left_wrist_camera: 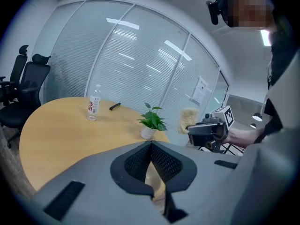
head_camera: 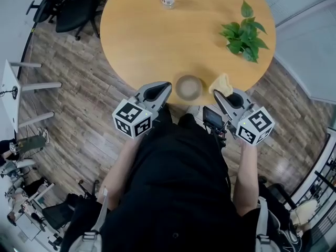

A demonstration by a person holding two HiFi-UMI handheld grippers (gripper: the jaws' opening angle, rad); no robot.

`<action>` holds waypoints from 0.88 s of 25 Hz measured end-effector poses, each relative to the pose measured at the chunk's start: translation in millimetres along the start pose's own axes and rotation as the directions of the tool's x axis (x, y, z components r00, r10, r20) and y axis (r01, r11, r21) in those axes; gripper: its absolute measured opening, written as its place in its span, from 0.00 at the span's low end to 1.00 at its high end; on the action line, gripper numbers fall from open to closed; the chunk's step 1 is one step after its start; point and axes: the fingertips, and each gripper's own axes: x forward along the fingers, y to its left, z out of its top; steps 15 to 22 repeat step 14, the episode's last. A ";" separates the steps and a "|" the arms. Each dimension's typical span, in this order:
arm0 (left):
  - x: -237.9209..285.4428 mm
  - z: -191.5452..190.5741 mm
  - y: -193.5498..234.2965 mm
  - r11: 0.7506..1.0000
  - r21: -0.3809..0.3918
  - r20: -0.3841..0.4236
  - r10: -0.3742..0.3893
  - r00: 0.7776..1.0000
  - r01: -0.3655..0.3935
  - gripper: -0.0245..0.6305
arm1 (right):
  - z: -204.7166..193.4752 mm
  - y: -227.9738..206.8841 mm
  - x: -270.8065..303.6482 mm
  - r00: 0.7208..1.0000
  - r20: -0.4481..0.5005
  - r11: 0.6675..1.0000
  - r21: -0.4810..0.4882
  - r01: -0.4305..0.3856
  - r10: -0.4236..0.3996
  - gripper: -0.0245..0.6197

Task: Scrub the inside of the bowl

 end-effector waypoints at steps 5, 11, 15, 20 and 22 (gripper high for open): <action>3.9 -4.1 0.4 1.000 0.010 -0.024 -0.010 1.000 0.010 0.06 | -0.1 -1.2 1.4 1.000 -0.011 1.000 -0.022 0.012 -0.013 0.10; 0.5 -3.2 3.3 1.000 0.004 -0.024 -0.014 1.000 0.014 0.06 | -0.4 0.1 1.4 0.999 -0.016 0.999 -0.024 0.030 -0.030 0.10; -1.6 -4.0 5.6 1.000 0.008 -0.027 -0.007 1.000 0.008 0.06 | 1.7 -1.5 0.7 0.999 -0.012 0.999 -0.028 0.037 -0.038 0.10; -1.6 -4.0 5.6 1.000 0.008 -0.027 -0.007 1.000 0.008 0.06 | 1.7 -1.5 0.7 0.999 -0.012 0.999 -0.028 0.037 -0.038 0.10; -1.6 -4.0 5.6 1.000 0.008 -0.027 -0.007 1.000 0.008 0.06 | 1.7 -1.5 0.7 0.999 -0.012 0.999 -0.028 0.037 -0.038 0.10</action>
